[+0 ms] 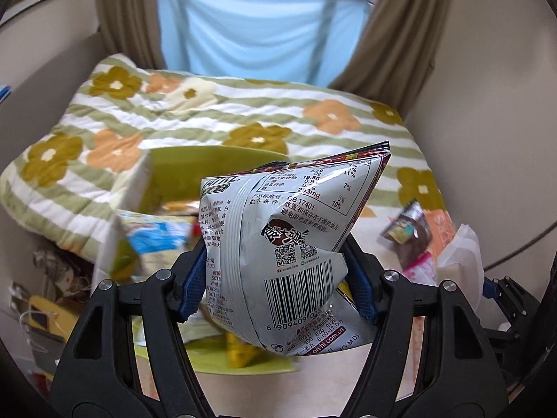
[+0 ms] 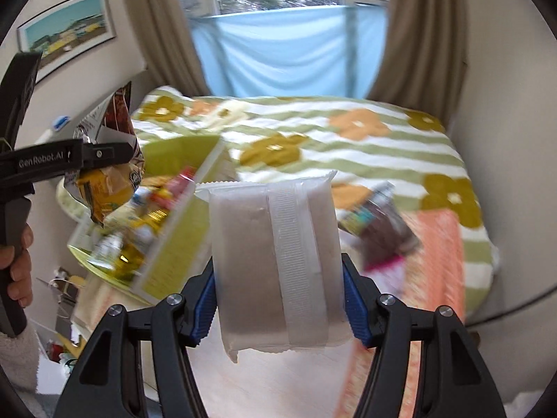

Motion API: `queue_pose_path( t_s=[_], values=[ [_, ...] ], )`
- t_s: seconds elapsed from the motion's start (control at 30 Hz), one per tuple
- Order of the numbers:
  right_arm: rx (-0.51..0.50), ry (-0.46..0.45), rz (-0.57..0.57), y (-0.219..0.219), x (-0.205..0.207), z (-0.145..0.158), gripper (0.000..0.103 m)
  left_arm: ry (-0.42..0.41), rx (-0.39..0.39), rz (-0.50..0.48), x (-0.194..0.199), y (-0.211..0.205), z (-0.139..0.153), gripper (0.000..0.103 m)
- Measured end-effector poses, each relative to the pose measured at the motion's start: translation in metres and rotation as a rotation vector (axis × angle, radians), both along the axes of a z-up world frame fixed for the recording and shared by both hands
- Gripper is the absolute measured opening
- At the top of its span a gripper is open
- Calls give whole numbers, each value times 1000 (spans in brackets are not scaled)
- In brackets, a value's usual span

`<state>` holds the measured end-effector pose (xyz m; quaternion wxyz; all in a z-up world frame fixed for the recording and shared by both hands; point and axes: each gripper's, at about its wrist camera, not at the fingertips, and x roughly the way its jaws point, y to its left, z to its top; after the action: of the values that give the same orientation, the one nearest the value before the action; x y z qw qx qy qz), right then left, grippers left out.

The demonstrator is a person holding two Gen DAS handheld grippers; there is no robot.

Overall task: Organize snacks
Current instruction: 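Drop the grey chip bag into the green box with the left tool while the right drops the white pouch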

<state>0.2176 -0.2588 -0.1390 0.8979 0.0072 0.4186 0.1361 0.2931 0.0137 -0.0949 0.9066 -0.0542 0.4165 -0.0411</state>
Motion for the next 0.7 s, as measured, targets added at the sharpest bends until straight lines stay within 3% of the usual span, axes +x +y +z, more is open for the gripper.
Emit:
queue_pose_path(
  t_s=[0.27,0.6,0.7],
  values=[
    [41,-19,73,94,26,15,59,41,17,54,15,93,-12,66],
    [30,22,40,167,49,11,59,150,58,-84,60,132,-54,67],
    [23,38,9,179,54,9,59,176,53,-147,68,134,-65,75]
  ],
)
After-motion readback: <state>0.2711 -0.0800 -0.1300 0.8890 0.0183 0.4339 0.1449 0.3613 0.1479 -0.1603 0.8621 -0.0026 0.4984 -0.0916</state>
